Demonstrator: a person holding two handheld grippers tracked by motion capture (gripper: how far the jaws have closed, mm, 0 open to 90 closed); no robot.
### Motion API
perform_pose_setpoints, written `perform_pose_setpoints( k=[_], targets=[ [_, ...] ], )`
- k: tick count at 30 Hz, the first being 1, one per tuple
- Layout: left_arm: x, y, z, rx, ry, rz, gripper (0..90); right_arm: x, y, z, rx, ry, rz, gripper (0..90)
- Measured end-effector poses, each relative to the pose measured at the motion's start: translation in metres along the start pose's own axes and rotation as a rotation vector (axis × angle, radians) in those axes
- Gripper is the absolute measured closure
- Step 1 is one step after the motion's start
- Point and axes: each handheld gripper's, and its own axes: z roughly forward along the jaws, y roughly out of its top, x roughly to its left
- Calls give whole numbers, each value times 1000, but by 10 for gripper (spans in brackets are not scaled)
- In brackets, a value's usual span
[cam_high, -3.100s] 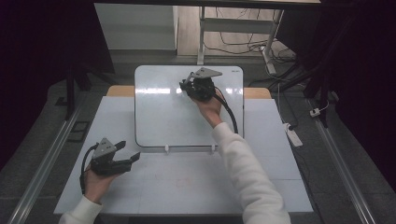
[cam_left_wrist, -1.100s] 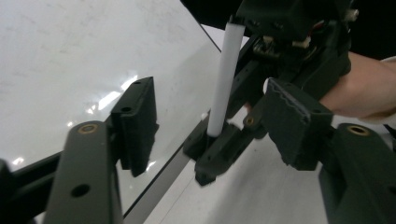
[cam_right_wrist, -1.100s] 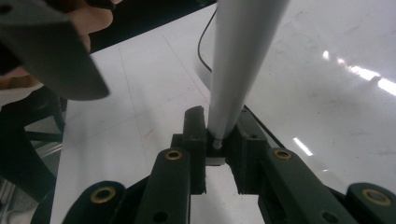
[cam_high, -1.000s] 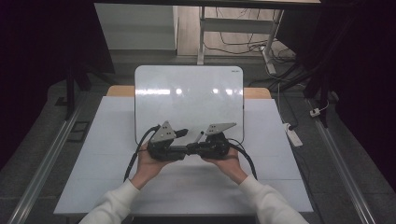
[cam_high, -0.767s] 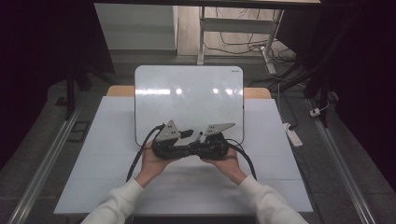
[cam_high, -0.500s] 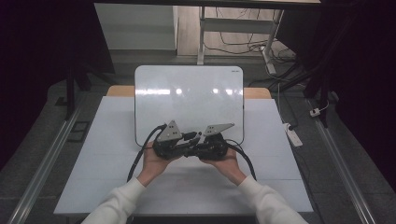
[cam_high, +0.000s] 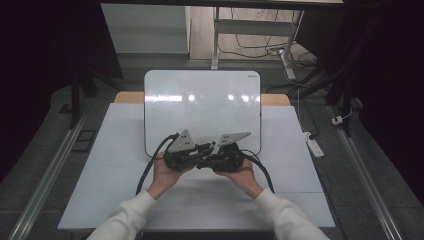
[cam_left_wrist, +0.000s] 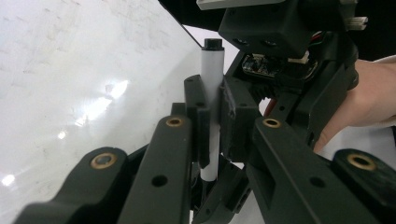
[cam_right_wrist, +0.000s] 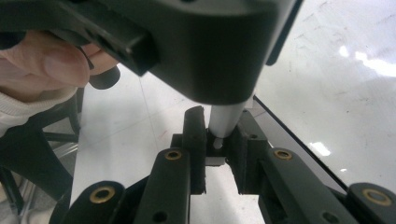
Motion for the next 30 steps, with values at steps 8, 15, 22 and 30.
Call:
perform_pose_setpoints(
  k=[8,15,22,30],
  targets=[
    [12,-1,-19,-41,30,-39,821,3,0,-3,-57,-27,-17,583],
    [28,-7,-41,-59,83,-80,820,1,-4,-20,-142,-135,-50,479],
    [39,-18,-58,-51,114,-107,820,-3,-26,-54,-180,-287,-50,460],
    [47,-21,-66,-44,140,-123,820,-8,-59,-100,-173,-449,-36,454]
  ],
)
